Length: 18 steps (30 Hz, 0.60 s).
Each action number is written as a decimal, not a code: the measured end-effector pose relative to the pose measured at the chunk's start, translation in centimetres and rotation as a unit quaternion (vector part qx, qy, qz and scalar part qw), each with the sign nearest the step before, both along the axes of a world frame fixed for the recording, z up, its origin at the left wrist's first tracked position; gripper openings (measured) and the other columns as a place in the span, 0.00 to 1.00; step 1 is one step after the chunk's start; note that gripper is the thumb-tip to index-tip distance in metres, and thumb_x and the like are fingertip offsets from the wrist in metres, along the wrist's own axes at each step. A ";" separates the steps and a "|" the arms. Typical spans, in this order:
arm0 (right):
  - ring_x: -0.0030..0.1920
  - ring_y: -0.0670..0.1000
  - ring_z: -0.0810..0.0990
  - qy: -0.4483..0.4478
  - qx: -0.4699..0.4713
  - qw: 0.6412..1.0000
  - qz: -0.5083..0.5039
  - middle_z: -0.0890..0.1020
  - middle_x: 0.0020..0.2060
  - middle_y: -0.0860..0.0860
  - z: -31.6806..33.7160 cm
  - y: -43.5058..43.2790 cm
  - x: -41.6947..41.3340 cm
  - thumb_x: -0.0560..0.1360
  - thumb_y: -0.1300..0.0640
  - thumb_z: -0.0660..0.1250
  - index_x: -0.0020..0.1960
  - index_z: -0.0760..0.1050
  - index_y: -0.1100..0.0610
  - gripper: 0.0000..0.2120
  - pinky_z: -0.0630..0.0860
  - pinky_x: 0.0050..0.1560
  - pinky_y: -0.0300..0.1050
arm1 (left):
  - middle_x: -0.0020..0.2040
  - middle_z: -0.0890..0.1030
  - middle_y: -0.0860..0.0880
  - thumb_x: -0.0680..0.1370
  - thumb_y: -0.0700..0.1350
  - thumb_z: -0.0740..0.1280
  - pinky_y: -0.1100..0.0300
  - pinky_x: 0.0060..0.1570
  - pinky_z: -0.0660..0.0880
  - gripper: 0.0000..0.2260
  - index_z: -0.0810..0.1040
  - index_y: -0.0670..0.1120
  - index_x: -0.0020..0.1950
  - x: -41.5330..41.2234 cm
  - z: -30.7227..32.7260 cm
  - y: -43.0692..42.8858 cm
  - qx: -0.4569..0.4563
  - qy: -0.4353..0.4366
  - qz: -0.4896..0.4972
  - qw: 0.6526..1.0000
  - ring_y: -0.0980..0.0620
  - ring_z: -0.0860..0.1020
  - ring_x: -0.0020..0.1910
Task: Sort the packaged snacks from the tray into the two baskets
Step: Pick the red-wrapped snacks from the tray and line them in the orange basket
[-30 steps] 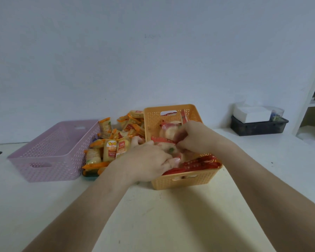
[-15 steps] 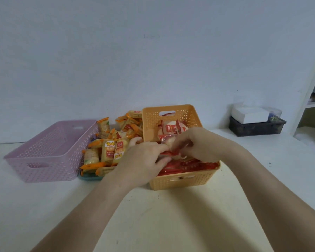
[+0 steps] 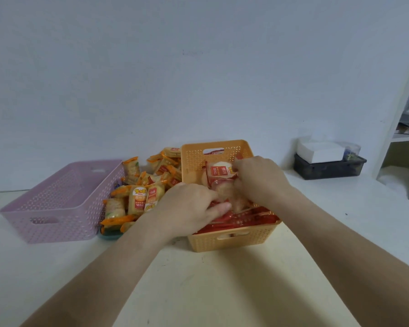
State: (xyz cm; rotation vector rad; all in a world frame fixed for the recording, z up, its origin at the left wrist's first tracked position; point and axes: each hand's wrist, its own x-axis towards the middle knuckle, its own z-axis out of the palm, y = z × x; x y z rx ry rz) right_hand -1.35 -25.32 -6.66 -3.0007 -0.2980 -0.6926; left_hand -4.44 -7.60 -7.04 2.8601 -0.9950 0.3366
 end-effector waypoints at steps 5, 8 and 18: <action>0.41 0.57 0.77 -0.041 0.043 0.998 0.020 0.77 0.36 0.51 1.4 -0.8 -1.8 0.78 0.43 0.55 0.38 0.71 0.55 0.19 0.67 0.37 0.48 | 0.52 0.82 0.53 0.79 0.52 0.62 0.55 0.47 0.77 0.13 0.78 0.52 0.60 3.3 1.8 -1.7 -0.099 -0.028 0.084 0.991 0.53 0.79 0.50; 0.37 0.54 0.77 0.066 0.077 0.995 0.016 0.77 0.32 0.50 3.2 -1.3 -3.2 0.78 0.36 0.50 0.37 0.74 0.57 0.29 0.70 0.35 0.47 | 0.51 0.80 0.51 0.77 0.58 0.63 0.50 0.48 0.78 0.19 0.73 0.54 0.66 5.7 1.7 -3.3 0.005 0.051 0.122 0.991 0.49 0.78 0.50; 0.30 0.50 0.74 0.086 0.010 0.996 0.014 0.73 0.27 0.49 3.9 -1.2 -3.7 0.73 0.30 0.58 0.33 0.69 0.55 0.28 0.70 0.33 0.44 | 0.44 0.77 0.53 0.73 0.44 0.70 0.58 0.33 0.70 0.11 0.71 0.49 0.52 4.5 2.2 -3.4 -0.159 -0.099 0.121 0.975 0.52 0.75 0.39</action>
